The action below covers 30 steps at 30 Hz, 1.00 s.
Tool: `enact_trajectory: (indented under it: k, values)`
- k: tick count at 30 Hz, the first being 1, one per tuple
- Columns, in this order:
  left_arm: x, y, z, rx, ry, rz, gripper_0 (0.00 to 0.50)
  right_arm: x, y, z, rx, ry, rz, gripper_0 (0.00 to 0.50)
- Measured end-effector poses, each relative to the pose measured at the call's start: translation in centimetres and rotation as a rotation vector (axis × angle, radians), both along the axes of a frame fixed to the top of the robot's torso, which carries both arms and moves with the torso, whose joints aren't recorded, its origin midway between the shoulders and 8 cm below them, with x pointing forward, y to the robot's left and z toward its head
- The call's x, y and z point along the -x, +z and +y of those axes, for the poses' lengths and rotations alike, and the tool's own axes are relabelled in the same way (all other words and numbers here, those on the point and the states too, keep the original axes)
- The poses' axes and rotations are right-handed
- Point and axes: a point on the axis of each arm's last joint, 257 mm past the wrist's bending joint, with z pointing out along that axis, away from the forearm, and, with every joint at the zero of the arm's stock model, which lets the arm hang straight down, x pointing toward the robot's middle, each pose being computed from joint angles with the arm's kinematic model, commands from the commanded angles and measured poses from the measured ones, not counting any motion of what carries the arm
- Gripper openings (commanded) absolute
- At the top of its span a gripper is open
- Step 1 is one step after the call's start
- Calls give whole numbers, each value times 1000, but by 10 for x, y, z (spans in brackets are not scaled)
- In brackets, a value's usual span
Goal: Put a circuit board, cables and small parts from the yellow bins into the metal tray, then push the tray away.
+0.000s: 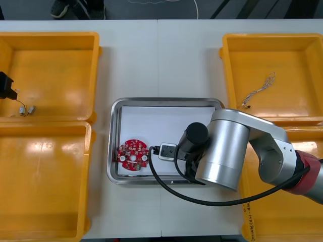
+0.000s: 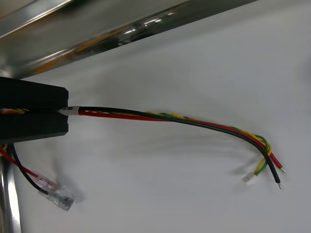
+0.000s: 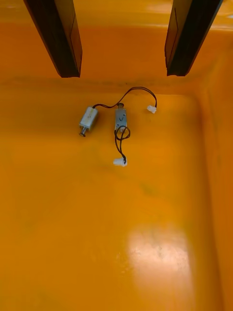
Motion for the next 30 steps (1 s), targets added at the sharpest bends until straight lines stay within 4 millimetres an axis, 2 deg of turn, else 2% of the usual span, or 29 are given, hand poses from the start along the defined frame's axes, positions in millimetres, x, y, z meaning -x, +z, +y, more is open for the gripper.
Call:
enact_trajectory:
  k: [7,8,9,10,11,15,16,17,18,30]
  values:
    - [-5,-5,8,-7,20,-9,500,-4,-9,1,16,38,-12,0]
    - [-6,-7,9,-5,24,-10,500,-4,-9,1,17,38,-13,70]
    - [-7,-9,10,-4,26,-9,500,-5,-9,1,18,38,-14,97]
    - [-8,-12,10,-3,28,-7,500,-5,-8,1,19,38,-18,191]
    - [-9,-15,10,-1,30,0,500,-6,-7,1,20,38,-21,262]
    - [-14,-27,7,0,29,31,500,-9,-6,1,22,39,-30,415]
    - [-15,-29,6,-2,27,35,500,-10,-5,1,23,38,-33,436]
    - [-16,-30,4,-3,23,38,500,-10,-5,1,23,38,-36,436]
    - [-18,-30,3,-5,20,40,500,-11,-4,1,24,38,-38,500]
    - [-35,-41,5,20,50,37,500,-17,2,2,26,42,-58,500]
